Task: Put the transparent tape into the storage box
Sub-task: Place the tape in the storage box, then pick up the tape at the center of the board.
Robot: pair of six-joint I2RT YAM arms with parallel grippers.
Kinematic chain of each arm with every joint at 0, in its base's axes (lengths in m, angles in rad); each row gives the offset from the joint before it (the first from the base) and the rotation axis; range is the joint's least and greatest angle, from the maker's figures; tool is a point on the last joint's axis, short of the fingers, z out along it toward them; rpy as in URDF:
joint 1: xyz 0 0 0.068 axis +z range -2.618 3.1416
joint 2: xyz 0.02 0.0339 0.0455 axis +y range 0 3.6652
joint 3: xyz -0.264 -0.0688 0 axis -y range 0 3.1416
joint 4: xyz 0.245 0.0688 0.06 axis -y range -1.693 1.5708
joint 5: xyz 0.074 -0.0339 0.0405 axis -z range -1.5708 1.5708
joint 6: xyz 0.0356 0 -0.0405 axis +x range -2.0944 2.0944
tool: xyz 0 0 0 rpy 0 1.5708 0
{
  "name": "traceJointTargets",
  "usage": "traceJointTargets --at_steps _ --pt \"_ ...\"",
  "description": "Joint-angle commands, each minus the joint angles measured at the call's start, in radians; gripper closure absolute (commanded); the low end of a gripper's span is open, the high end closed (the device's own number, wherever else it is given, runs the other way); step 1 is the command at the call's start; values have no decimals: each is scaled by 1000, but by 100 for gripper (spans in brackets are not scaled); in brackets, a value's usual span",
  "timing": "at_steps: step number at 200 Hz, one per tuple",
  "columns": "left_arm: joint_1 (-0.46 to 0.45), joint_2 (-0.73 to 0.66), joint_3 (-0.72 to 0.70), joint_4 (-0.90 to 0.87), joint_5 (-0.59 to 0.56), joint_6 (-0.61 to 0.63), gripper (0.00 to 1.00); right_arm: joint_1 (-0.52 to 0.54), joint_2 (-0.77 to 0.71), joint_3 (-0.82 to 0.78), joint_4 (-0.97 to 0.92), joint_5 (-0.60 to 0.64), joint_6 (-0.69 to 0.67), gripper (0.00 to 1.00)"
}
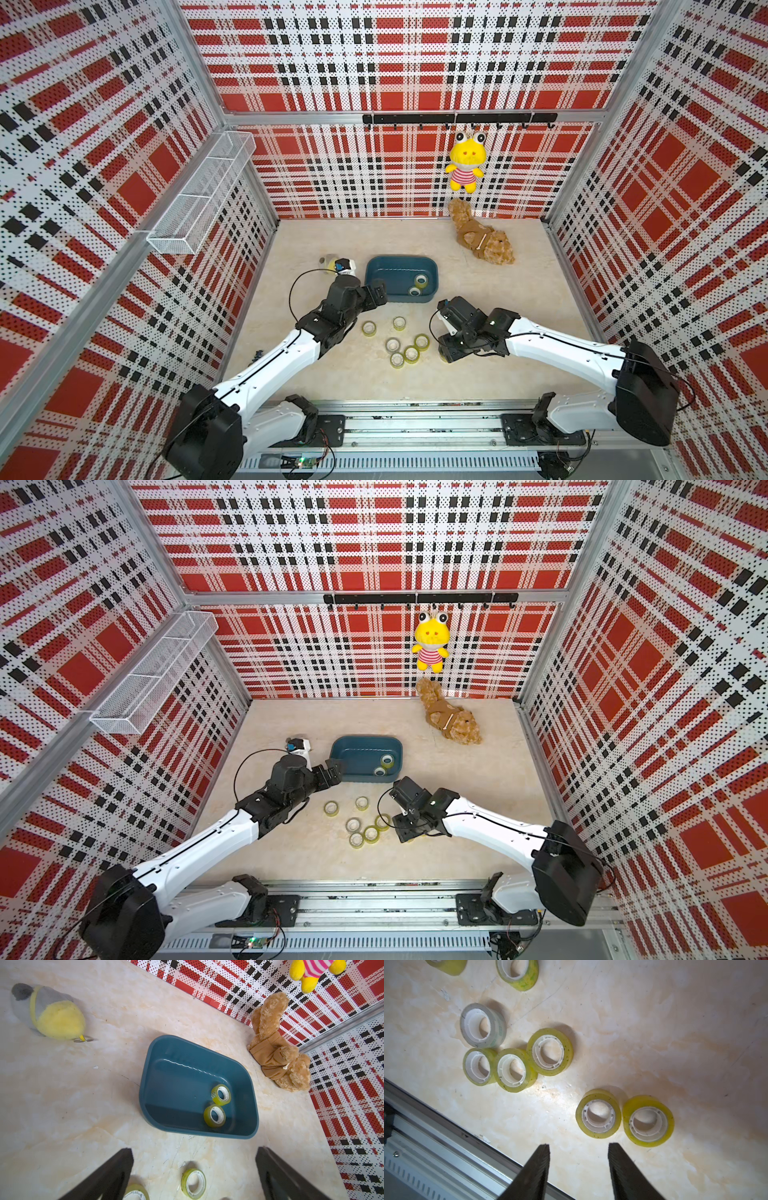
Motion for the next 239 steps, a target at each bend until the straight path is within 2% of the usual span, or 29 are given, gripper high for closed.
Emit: traceJointTargets --at_steps 1,78,153,193,221,239 --pt "31 1 -19 8 13 -1 1 9 37 -9 20 45 6 48" --pt "86 -50 -54 8 25 5 1 68 143 30 19 113 12 51" --pt "98 -59 -65 8 34 12 1 97 246 48 50 123 29 55" --pt "106 -70 -72 8 34 16 1 101 301 38 73 163 31 68" --pt "110 -70 -74 8 37 18 1 102 324 35 72 178 30 84" --pt "111 -73 -76 8 38 19 1 100 305 31 64 186 31 98"
